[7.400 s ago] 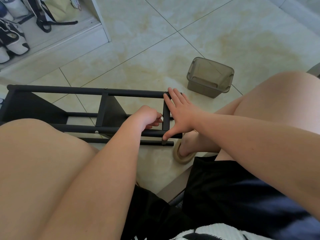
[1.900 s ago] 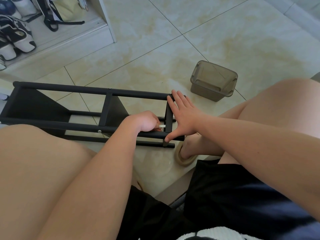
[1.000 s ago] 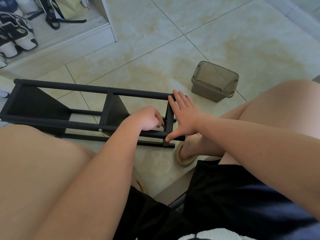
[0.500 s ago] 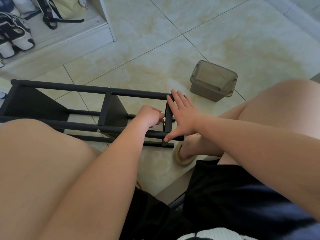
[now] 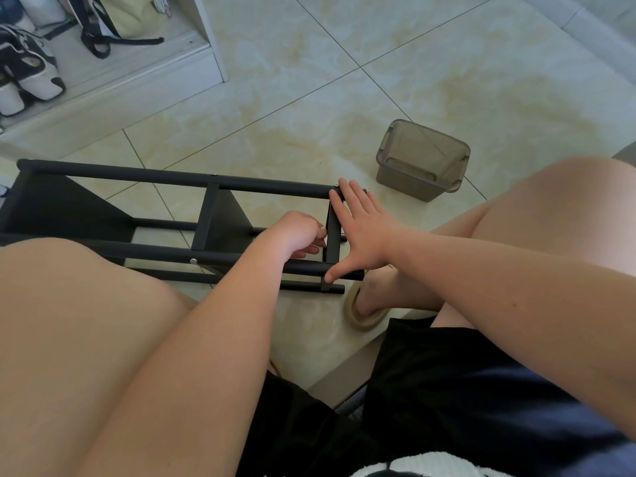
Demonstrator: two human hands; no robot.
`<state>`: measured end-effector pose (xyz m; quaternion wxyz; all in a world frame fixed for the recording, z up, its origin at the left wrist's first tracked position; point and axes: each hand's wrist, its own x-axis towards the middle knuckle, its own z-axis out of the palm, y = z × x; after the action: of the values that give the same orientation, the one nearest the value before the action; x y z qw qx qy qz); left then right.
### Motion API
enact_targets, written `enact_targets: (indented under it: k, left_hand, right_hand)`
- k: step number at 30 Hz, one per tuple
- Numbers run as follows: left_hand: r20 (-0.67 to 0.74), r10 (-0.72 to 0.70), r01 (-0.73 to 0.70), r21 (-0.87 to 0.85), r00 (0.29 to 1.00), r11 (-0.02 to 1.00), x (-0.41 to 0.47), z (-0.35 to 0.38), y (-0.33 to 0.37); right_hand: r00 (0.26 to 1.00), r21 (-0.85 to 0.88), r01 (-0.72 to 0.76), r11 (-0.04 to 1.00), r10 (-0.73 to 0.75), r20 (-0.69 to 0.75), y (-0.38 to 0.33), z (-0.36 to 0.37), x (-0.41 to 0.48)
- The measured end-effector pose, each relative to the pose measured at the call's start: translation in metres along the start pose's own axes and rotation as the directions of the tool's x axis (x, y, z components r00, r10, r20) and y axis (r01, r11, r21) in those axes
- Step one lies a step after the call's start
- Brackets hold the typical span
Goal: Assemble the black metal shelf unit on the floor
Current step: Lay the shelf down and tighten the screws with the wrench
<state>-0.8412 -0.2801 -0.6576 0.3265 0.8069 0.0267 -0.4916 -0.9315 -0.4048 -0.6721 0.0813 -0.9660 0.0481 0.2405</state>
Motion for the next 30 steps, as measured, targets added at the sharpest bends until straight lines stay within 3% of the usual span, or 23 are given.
enact_targets:
  k: [8,19,30]
  left_hand:
    - [-0.033,-0.042,0.041,-0.054,0.999,0.998,0.006,0.003,0.000]
    - [-0.014,-0.077,0.077,0.004,0.997,0.997,0.011,0.002,-0.006]
    - [0.037,-0.004,0.004,0.005,0.999,1.000,0.011,0.000,-0.005]
  right_hand:
    - [1.000,-0.002,-0.002,1.000,0.002,0.001,0.000,0.000,0.000]
    - [1.000,0.002,0.002,1.000,-0.002,-0.005,0.000,0.001,0.000]
    - [1.000,0.004,0.003,1.000,-0.003,-0.012,0.001,0.003,0.001]
